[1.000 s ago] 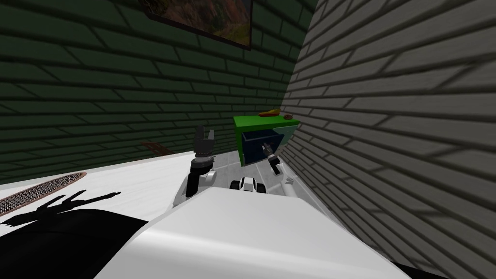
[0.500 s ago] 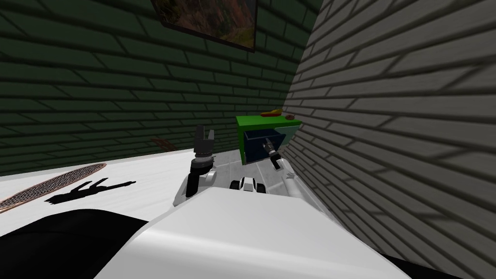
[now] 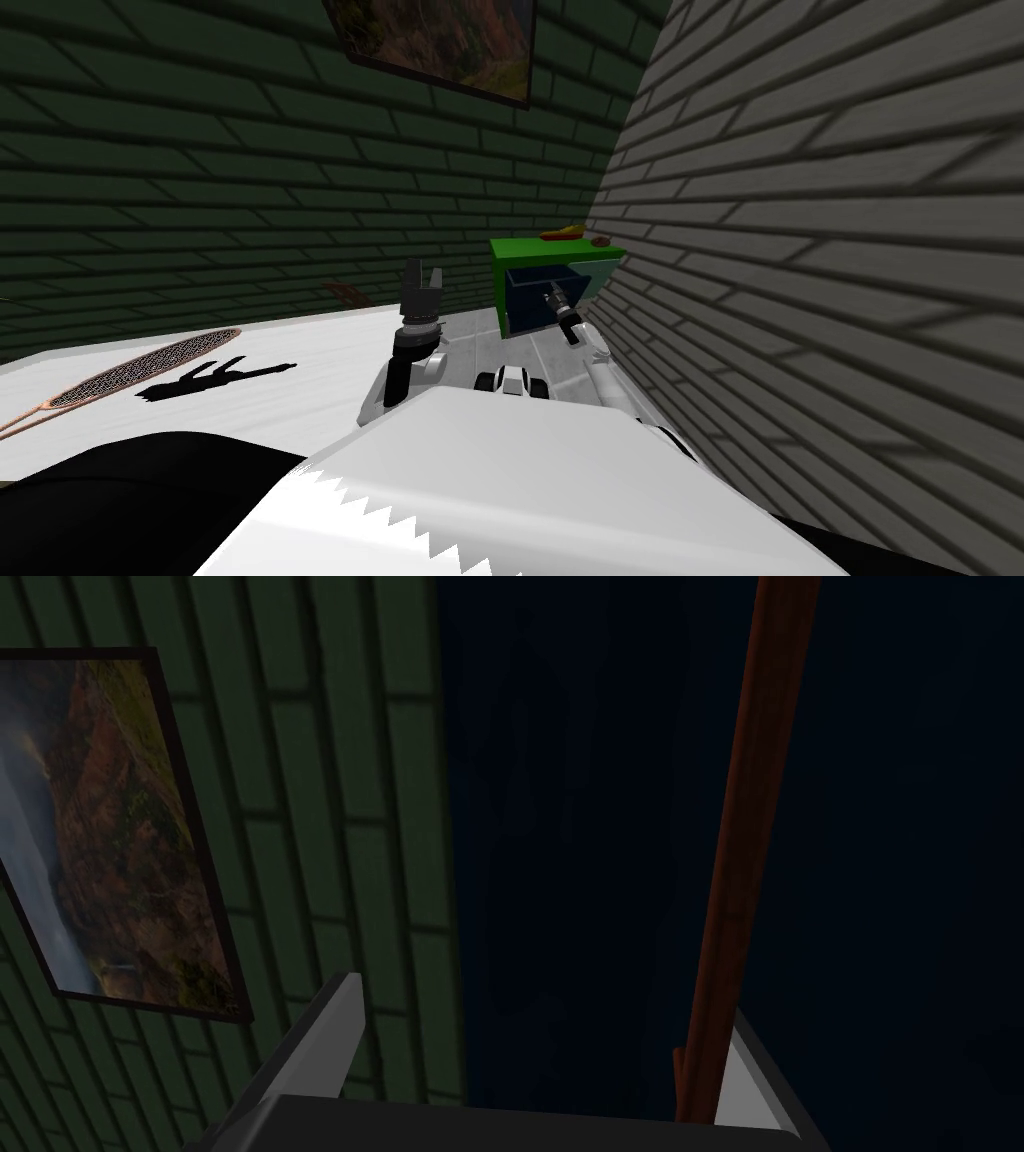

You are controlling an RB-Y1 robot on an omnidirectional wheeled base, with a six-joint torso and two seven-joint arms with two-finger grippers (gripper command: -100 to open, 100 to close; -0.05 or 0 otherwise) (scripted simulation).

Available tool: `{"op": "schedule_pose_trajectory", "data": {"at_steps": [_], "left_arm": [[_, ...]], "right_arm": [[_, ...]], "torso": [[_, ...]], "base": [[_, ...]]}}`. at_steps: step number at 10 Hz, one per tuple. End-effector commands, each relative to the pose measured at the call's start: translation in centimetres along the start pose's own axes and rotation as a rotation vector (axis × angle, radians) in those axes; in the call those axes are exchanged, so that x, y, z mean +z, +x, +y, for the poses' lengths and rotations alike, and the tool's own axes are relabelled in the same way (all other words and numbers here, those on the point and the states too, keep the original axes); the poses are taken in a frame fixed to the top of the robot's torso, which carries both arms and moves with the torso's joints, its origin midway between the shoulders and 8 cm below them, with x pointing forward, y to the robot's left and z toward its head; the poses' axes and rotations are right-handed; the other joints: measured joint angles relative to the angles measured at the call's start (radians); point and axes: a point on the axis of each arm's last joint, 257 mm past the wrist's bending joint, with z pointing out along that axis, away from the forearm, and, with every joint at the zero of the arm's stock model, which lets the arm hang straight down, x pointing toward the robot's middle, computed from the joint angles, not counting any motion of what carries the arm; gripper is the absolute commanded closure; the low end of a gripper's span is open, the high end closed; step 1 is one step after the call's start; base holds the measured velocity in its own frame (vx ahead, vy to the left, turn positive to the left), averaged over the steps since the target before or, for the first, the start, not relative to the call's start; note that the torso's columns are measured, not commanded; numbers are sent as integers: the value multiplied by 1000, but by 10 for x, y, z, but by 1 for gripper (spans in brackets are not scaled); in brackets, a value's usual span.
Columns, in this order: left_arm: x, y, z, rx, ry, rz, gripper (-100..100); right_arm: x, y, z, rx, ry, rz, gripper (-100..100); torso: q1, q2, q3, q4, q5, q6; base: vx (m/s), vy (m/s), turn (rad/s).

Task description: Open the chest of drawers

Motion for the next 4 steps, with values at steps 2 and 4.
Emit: {"op": "schedule_pose_trajectory", "data": {"at_steps": [2,4], "left_arm": [[0,0,0,0,0,0,0],[0,0,0,0,0,0,0]], "right_arm": [[0,0,1,0,-2,1,0],[0,0,1,0,-2,1,0]], "torso": [[0,0,0,-1,0,0],[0,0,0,-1,0,0]], "base": [[0,0,0],[0,0,0]]}}
